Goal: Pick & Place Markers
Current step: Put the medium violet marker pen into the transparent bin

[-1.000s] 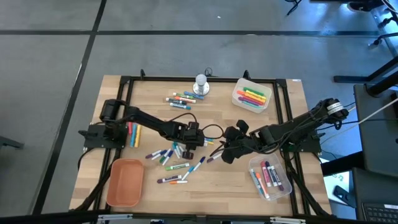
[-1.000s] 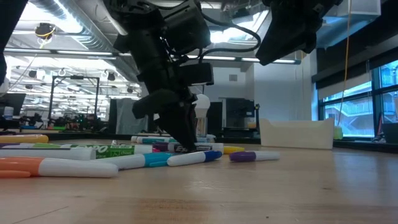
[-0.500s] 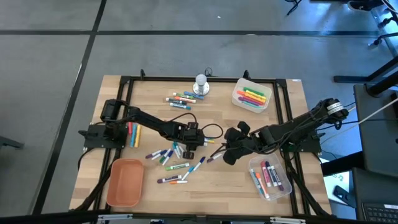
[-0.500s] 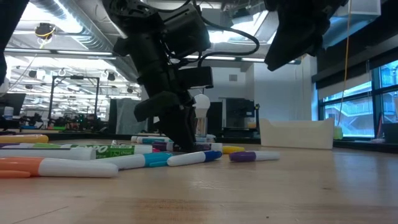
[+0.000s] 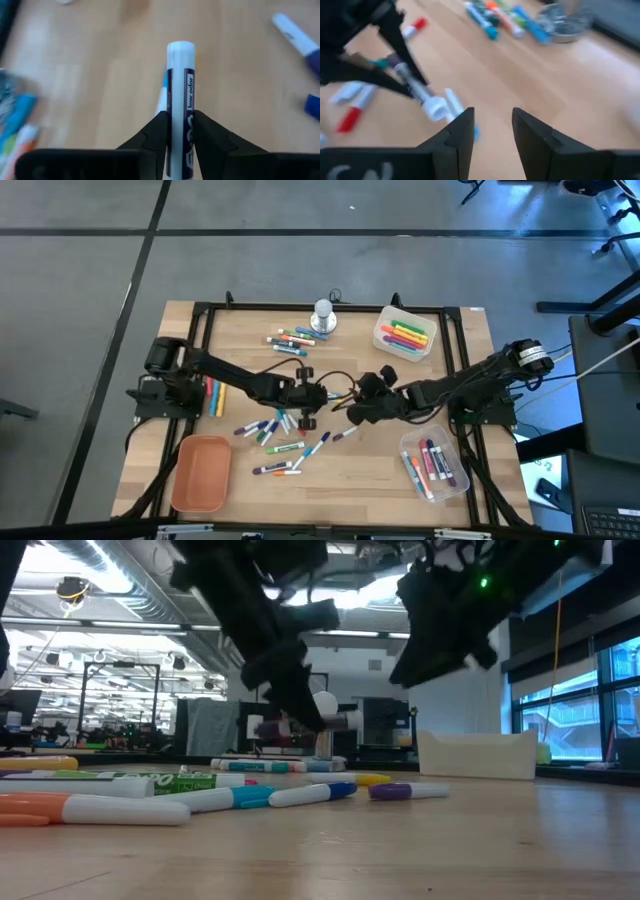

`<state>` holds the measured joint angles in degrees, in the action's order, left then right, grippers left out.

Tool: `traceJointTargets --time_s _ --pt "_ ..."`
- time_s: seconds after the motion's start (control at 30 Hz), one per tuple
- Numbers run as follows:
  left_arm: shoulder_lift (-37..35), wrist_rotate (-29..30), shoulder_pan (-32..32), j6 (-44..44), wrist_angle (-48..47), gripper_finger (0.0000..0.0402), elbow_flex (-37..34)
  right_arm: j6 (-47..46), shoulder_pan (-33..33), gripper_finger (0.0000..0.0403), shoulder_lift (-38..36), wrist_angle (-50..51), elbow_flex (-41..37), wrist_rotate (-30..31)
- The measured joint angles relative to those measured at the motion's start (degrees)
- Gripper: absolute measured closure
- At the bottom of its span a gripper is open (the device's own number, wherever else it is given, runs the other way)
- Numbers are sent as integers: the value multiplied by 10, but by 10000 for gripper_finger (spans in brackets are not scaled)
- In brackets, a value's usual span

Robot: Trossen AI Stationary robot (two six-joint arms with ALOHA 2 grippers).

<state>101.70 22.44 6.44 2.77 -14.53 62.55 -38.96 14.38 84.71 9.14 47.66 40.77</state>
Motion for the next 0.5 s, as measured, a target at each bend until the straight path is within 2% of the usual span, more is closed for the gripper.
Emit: traceJointTargets --time_s 0.17,0.27,0.37,0.5 --pt "-50 108 11 55 24 334 -16 44 -48 232 0 -298 -111 -130" --pt "-81 141 9 81 82 331 -59 45 -60 206 0 -463 -171 -150" --pt "-116 124 -7 107 198 329 -119 47 -60 186 0 -572 -214 -124" --pt "-132 17 -24 125 440 333 -207 54 -60 171 1 -616 -230 -114"
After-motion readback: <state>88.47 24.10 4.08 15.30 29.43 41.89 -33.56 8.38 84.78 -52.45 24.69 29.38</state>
